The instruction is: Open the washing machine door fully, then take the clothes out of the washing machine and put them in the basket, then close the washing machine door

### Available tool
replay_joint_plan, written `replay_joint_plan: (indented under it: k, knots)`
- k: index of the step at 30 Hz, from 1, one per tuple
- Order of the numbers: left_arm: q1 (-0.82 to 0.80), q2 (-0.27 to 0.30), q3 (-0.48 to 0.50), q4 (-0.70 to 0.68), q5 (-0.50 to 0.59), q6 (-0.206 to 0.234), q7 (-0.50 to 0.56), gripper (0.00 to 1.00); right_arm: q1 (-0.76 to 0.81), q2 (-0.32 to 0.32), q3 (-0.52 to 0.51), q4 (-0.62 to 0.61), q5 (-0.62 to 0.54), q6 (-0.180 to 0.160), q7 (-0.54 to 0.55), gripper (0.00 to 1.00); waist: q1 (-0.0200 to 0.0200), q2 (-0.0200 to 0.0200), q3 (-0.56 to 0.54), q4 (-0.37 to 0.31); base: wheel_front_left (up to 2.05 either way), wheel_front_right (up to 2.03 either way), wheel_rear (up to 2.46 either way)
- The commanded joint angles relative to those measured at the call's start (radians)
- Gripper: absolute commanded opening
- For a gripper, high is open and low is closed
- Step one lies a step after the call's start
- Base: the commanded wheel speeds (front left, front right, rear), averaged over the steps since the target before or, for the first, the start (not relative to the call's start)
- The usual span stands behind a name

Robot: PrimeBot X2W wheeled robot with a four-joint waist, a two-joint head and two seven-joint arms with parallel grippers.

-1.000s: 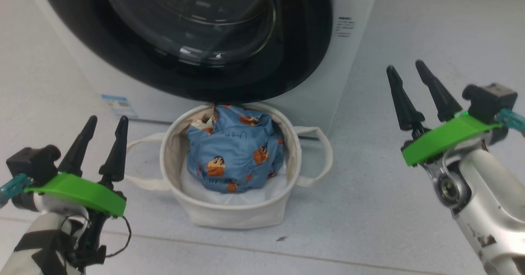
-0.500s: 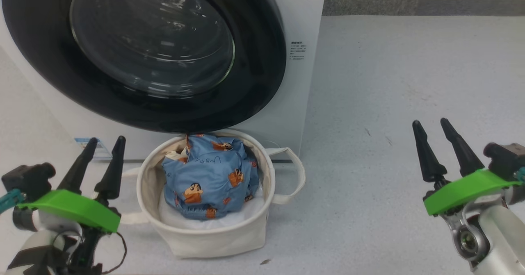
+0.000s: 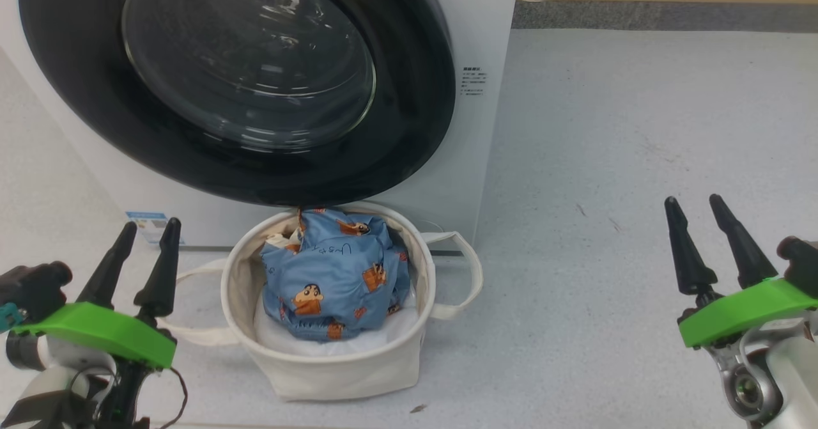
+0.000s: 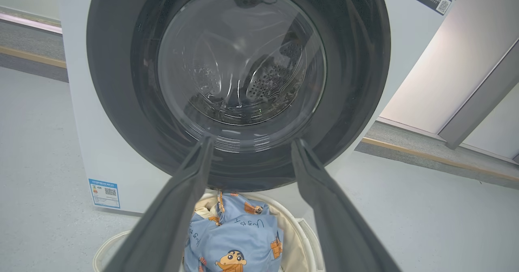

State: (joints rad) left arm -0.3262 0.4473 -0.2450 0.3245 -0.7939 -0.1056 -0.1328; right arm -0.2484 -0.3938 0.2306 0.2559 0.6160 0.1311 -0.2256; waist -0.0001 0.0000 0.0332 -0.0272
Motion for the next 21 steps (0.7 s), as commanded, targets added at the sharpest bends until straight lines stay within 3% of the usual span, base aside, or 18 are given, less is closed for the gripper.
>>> replay_joint_plan:
  k: [1,21]
  knots:
    - [-0.043,0.051,0.049,-0.033,0.000,0.006,-0.009,1.00,-0.005,-0.015,-0.002,-0.037,-0.007,0.000,0.004,1.00,0.0001,0.0000,0.003,0.003,0.00,0.00,0.00]
    - [-0.052,0.059,0.047,-0.033,0.003,0.020,-0.025,1.00,0.014,0.004,-0.070,-0.049,-0.050,0.000,0.036,1.00,0.0001,0.0000,0.010,0.007,0.00,0.00,0.00]
